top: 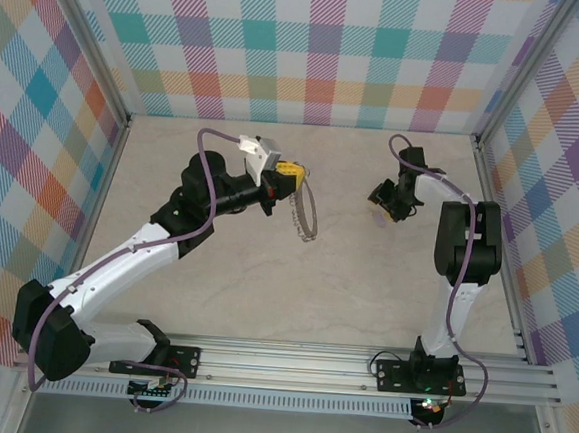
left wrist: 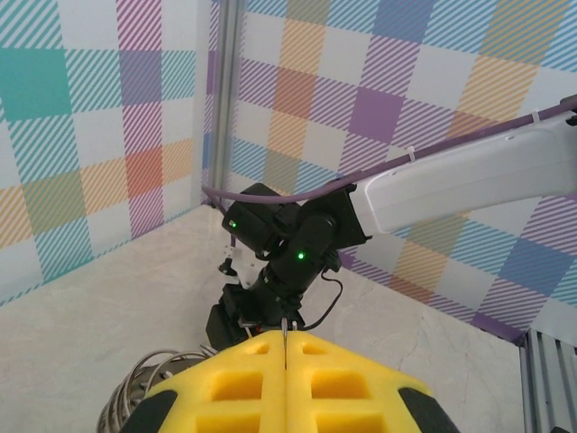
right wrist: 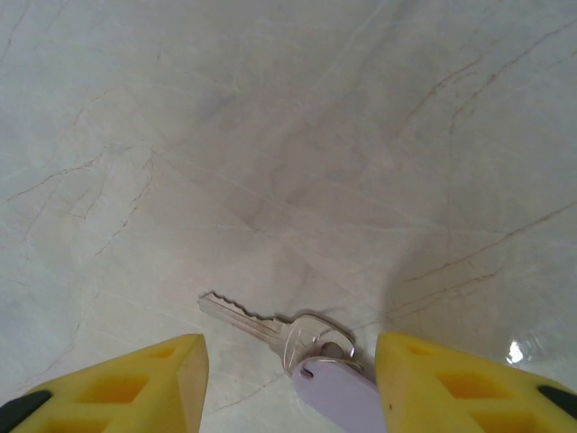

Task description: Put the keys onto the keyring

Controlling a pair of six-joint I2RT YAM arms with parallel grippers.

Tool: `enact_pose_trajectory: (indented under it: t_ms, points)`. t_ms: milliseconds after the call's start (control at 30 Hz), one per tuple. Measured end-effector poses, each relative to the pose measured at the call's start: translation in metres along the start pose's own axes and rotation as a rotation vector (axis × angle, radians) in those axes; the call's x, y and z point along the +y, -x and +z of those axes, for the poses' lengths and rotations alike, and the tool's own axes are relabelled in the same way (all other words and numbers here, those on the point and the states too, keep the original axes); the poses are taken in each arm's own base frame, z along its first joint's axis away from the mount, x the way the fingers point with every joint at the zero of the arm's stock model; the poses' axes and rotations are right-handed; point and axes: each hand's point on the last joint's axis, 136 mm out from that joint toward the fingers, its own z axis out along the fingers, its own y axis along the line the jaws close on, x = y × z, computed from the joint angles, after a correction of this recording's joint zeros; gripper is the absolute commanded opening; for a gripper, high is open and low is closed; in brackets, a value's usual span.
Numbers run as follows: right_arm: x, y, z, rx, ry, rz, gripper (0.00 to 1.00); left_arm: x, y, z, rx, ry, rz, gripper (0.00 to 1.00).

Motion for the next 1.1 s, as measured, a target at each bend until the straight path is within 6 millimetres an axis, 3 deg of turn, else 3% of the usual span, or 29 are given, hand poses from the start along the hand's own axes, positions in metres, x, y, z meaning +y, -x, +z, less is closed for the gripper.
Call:
enact_pose_trajectory:
  t_ms: [500,900,1100]
  points:
    - [-0.004,-0.003,0.009,0.023,-0.013,0.033,0.36,-0.001,0.001,0.0,-0.021,-0.007,0.007,0.0]
    - [0.0,-0.014,0.014,0.055,-0.005,0.012,0.0,-0.001,0.0,0.0,-0.02,-0.007,0.002,0.0]
    - [0.004,-0.029,0.014,0.064,0.025,-0.029,0.0,-0.001,0.001,0.0,-0.022,-0.008,-0.011,0.0]
